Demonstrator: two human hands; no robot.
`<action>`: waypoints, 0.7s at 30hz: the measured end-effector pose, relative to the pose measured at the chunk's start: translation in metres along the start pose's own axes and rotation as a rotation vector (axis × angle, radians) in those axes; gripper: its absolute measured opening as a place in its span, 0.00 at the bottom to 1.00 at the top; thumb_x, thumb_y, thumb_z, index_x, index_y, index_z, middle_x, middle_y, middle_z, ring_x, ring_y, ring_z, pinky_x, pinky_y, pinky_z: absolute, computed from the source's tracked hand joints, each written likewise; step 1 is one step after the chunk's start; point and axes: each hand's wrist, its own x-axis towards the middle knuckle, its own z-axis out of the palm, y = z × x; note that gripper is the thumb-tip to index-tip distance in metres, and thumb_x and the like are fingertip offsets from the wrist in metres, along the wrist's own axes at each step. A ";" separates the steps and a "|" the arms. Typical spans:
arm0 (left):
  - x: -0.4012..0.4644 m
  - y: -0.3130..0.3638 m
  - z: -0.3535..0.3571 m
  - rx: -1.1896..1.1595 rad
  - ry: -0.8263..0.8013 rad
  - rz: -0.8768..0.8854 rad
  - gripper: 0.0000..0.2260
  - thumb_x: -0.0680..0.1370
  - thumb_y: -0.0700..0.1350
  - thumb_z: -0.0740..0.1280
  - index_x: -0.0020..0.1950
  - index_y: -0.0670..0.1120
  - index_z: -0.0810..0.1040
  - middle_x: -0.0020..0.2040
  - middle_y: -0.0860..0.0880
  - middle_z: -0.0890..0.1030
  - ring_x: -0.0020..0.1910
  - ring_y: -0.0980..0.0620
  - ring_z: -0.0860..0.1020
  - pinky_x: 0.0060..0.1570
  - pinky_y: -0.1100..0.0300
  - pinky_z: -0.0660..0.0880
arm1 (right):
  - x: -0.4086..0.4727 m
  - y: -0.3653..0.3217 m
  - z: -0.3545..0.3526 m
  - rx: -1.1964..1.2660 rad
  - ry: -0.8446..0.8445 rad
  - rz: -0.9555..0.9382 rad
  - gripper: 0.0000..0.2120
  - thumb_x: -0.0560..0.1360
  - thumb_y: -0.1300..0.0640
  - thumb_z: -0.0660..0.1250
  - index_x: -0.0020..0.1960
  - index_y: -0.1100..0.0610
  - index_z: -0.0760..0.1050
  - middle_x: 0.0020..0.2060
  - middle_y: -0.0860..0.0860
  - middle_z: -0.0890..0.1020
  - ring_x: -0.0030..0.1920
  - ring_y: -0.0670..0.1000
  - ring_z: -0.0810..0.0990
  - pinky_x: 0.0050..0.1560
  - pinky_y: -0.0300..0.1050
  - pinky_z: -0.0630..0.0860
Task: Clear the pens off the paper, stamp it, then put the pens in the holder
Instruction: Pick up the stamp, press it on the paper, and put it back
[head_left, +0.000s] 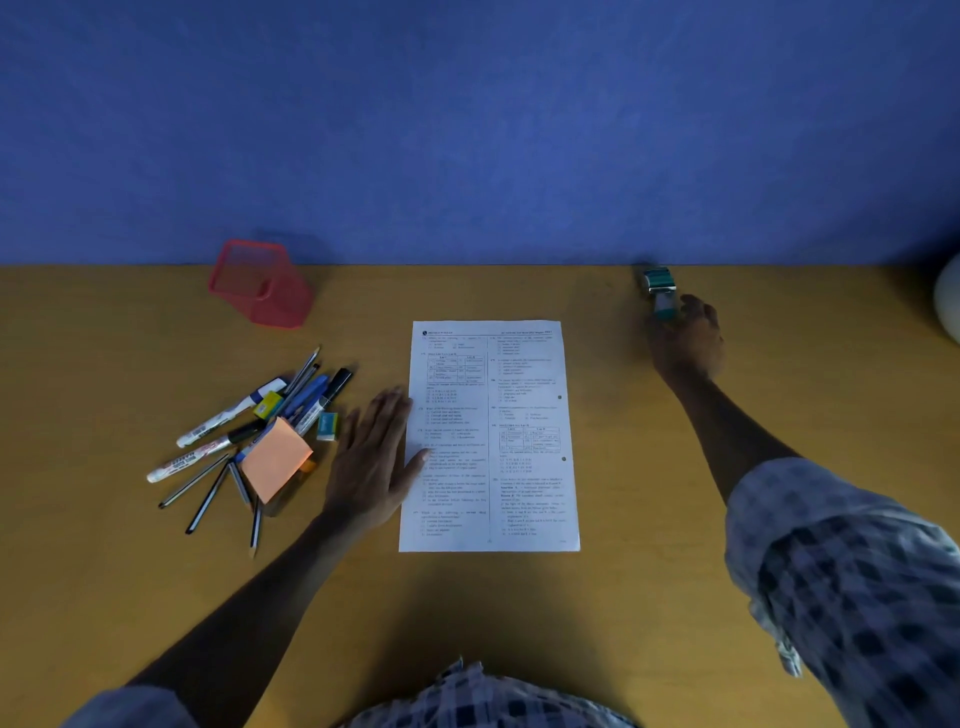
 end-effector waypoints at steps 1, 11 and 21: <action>0.000 0.000 0.000 -0.002 0.003 0.003 0.32 0.81 0.64 0.49 0.79 0.47 0.54 0.80 0.48 0.56 0.79 0.49 0.53 0.77 0.43 0.50 | 0.003 -0.002 0.001 -0.011 0.002 0.018 0.26 0.74 0.46 0.65 0.68 0.56 0.70 0.64 0.57 0.75 0.60 0.63 0.76 0.54 0.55 0.74; 0.001 0.001 -0.001 -0.004 0.013 0.011 0.32 0.81 0.63 0.50 0.79 0.47 0.55 0.80 0.48 0.56 0.79 0.50 0.52 0.77 0.46 0.48 | 0.012 -0.009 0.009 -0.043 0.095 -0.001 0.19 0.79 0.49 0.61 0.61 0.61 0.77 0.58 0.60 0.77 0.56 0.63 0.77 0.50 0.52 0.72; -0.001 0.003 -0.006 -0.026 0.007 -0.002 0.32 0.80 0.64 0.49 0.79 0.47 0.55 0.80 0.48 0.56 0.79 0.48 0.54 0.77 0.43 0.49 | -0.005 -0.002 -0.006 0.233 0.104 -0.037 0.20 0.79 0.46 0.61 0.62 0.59 0.76 0.55 0.59 0.82 0.52 0.60 0.80 0.45 0.50 0.76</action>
